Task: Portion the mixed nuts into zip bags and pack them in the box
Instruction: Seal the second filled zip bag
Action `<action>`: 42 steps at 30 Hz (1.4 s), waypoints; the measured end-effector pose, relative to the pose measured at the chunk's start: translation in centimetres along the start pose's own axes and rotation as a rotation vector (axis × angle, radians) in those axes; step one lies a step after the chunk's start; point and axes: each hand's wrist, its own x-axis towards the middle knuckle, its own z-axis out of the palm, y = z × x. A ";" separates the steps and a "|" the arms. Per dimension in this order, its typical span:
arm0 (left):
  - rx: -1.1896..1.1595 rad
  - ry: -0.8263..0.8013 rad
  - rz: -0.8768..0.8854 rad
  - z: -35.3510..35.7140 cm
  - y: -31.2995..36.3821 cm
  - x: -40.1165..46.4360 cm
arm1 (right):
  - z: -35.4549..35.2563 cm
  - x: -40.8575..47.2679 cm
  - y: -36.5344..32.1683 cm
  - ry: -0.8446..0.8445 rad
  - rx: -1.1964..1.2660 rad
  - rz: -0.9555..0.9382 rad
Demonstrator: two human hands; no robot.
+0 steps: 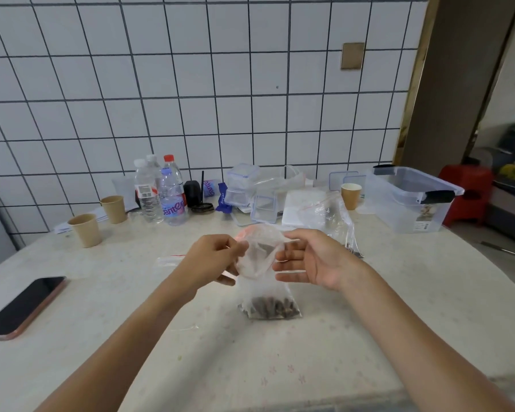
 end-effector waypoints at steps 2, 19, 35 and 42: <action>-0.088 -0.026 -0.020 -0.1 0.0 0.0 | -0.4 -0.1 0.2 -0.016 0.022 0.059; 0.217 0.227 0.198 -0.7 0.4 -0.3 | 0.8 -0.3 1.6 0.380 -0.599 -0.570; 0.785 -0.016 0.861 -2.9 0.5 -2.8 | 0.4 -4.1 0.1 0.282 -0.944 -1.074; 1.271 -0.121 0.816 -2.5 0.4 0.2 | 1.6 -2.7 0.3 0.082 -1.933 -0.932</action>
